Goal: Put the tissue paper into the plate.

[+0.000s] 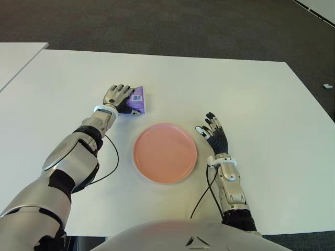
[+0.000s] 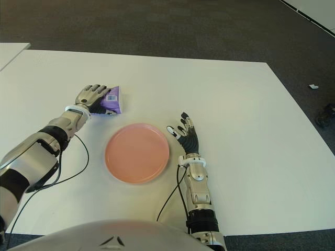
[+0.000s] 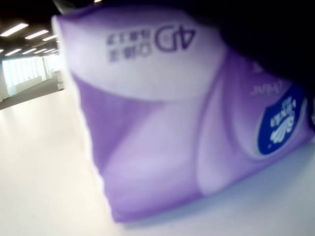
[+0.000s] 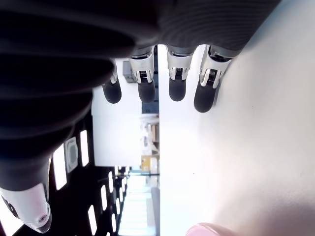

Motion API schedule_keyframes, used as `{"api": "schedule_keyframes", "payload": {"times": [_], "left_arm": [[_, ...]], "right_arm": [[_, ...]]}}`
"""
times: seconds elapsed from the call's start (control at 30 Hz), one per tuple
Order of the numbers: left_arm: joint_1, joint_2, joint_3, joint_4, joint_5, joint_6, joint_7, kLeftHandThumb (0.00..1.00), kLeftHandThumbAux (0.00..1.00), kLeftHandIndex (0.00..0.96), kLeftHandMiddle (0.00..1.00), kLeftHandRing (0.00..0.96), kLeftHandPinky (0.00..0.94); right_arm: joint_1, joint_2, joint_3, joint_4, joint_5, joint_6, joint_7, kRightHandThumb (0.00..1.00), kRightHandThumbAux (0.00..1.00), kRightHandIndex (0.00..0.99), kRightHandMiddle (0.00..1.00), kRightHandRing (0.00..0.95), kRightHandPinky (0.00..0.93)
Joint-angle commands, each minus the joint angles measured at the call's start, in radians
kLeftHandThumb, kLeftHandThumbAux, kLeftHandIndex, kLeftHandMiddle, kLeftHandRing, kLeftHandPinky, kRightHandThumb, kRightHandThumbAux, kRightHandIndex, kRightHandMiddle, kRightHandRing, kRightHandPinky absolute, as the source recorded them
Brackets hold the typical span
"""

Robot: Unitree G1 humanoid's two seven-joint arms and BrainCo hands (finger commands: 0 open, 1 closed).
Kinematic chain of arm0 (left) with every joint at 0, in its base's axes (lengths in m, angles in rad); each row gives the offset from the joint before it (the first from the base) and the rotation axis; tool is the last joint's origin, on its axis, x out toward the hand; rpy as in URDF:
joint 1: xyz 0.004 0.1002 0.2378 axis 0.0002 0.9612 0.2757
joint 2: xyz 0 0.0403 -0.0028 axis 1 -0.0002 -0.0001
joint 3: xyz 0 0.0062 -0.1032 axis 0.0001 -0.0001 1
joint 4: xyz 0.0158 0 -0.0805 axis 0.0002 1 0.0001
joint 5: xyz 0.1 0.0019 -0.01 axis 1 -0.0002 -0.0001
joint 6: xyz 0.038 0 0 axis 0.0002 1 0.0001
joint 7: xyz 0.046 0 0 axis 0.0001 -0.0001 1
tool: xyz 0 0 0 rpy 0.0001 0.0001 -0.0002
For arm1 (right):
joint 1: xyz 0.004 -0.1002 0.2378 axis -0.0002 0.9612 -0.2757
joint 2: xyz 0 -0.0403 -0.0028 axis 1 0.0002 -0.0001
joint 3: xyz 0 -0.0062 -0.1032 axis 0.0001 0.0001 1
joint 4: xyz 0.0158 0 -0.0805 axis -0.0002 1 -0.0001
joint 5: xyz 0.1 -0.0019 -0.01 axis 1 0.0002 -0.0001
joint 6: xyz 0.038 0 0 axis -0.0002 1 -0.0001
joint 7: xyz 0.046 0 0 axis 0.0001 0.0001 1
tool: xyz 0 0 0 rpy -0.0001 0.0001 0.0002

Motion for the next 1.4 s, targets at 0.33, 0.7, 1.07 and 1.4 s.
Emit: {"api": "schedule_keyframes", "payload": {"times": [0.33,0.7,1.07,1.4], "left_arm": [[0.081,-0.038,-0.040,0.039,0.037,0.007,-0.035,0.278,0.368,0.000,0.000,0.000,0.006],[0.064,-0.048,-0.047,0.033,0.050,-0.002,0.062,0.562,0.589,0.306,0.283,0.278,0.333],[0.078,-0.051,-0.067,0.034,0.061,-0.018,0.195,0.840,0.664,0.407,0.564,0.719,0.730],[0.084,-0.060,-0.020,0.036,0.015,-0.061,0.218,0.853,0.665,0.408,0.557,0.797,0.807]], "right_arm": [[0.036,0.001,-0.004,0.048,0.010,0.062,-0.001,0.015,0.636,0.000,0.000,0.000,0.020],[0.029,-0.002,-0.004,0.061,0.004,0.060,-0.002,0.012,0.637,0.000,0.000,0.000,0.017],[0.027,-0.001,-0.005,0.069,0.007,0.053,0.000,0.012,0.642,0.000,0.000,0.000,0.018],[0.024,0.003,-0.003,0.069,0.009,0.048,0.001,0.014,0.649,0.005,0.000,0.000,0.031]]}}
